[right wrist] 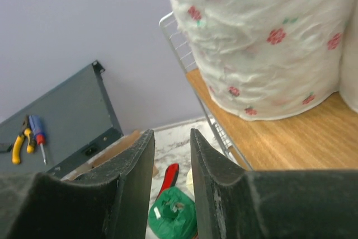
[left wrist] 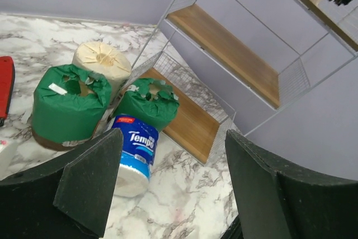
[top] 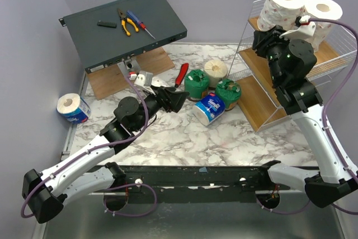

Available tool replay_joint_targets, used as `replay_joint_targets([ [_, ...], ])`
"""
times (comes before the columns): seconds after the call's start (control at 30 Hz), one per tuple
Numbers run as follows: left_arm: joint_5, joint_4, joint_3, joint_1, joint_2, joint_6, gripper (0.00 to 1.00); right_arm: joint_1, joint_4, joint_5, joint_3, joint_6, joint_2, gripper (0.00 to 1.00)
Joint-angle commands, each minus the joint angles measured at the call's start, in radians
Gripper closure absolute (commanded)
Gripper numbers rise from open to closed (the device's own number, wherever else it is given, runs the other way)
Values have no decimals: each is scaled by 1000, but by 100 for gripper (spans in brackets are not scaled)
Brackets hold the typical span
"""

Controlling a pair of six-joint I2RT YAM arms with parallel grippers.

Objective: Place and organize the paper towels onto the shelf
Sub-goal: Adjust the paper towel on the shelf, then adjust the paper towel at the center of the board.

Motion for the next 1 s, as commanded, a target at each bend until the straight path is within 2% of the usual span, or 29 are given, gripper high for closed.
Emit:
replay_joint_targets([
  [0.0,-31,-43,-21,1,-30,20,23,5,108,133,6,-40,-1,65],
  [0.43,-60,-99,-59,1,-62,20,24,5,125,297,33,-60,61,65],
  [0.7,-77,-137,-55,1,-70,10,24,5,152,424,36,-129,52,61],
  [0.9,-89,-171,-49,1,-78,0,23,5,169,438,35,-168,38,56],
  [0.97,-93,-176,-53,1,-88,0,23,5,176,374,29,-164,19,54],
])
